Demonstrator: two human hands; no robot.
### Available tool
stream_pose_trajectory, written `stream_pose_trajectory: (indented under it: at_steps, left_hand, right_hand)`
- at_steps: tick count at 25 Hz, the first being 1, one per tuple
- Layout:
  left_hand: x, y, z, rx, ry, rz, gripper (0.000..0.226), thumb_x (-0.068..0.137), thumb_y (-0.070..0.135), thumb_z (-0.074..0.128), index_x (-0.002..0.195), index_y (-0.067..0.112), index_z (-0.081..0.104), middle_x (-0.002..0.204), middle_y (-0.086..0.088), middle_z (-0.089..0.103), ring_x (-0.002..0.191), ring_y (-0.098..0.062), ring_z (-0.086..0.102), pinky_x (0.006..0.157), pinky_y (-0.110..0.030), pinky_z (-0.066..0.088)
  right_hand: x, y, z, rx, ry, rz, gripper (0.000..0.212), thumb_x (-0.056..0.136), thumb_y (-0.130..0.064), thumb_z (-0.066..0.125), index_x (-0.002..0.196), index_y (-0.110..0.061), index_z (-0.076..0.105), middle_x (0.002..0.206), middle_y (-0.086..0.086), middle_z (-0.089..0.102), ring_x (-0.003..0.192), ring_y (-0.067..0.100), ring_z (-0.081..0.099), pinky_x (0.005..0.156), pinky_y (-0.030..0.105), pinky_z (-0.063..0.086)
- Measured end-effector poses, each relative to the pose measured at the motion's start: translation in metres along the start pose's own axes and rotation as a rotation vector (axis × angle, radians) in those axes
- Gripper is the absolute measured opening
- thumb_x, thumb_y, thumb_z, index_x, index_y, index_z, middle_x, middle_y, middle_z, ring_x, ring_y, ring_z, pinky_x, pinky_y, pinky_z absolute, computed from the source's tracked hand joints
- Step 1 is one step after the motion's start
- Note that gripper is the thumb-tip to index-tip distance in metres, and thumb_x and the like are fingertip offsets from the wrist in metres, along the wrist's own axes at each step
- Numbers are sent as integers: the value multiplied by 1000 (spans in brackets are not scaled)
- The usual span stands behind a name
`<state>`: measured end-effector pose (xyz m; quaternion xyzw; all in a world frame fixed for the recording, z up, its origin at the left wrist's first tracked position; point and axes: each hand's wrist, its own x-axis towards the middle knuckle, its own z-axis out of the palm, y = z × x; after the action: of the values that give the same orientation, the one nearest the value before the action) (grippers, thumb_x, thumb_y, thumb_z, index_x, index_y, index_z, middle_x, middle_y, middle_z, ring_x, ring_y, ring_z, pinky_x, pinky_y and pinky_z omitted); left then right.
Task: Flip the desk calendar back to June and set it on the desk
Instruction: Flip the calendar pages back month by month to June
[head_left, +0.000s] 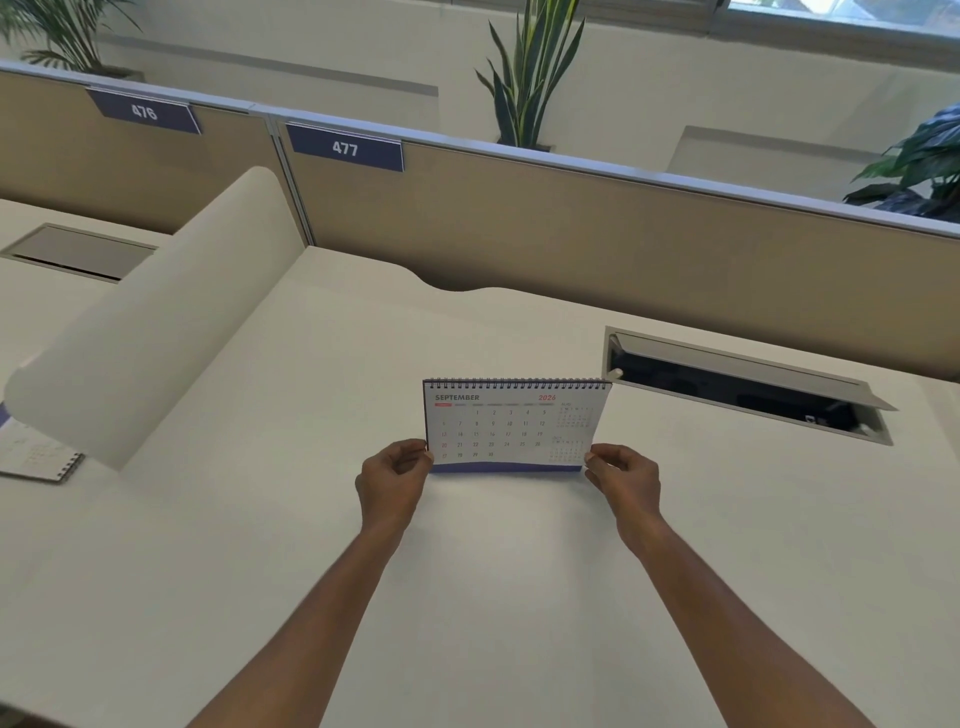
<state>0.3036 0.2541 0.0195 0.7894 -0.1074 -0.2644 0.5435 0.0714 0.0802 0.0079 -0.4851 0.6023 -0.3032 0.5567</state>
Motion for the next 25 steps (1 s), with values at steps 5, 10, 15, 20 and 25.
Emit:
stream_pose_trajectory:
  at_steps: [5,10,15,20,25]
  left_hand:
    - [-2,-2,1,-13,-2,-20,15,89,16,76,101,22,82,97,2,83,94,-17,78,93,-31,57]
    - [-3,-8,3,-31,-8,-28,14,88,17,78,99,24,83,93,5,82,93,-19,79,97,-36,59]
    - [-1,-15,1,-71,-20,-34,12,84,18,84,90,28,83,88,4,83,86,-21,80,95,-40,61]
    - [-2,-19,0,-144,-43,-53,17,77,19,93,89,20,80,79,7,82,75,-18,81,80,-33,66]
    - [-3,-16,0,-154,-56,-80,28,72,24,97,86,12,76,84,1,79,61,-14,77,77,-33,66]
  right_hand:
    - [-2,2,-1,12,4,6,10,88,-8,77,96,-14,75,107,9,77,96,30,74,98,47,59]
    - [-4,5,1,32,21,20,14,88,-11,78,101,-14,76,106,5,77,95,26,74,98,45,59]
    - [-6,6,2,53,22,13,19,88,-10,79,106,-10,76,109,8,77,98,28,74,99,46,59]
    - [-10,7,3,31,65,-20,11,86,-12,80,97,-13,78,104,5,77,92,24,74,97,45,60]
    - [-12,9,0,72,75,-23,17,83,-12,84,98,-7,77,98,10,77,80,24,74,94,44,61]
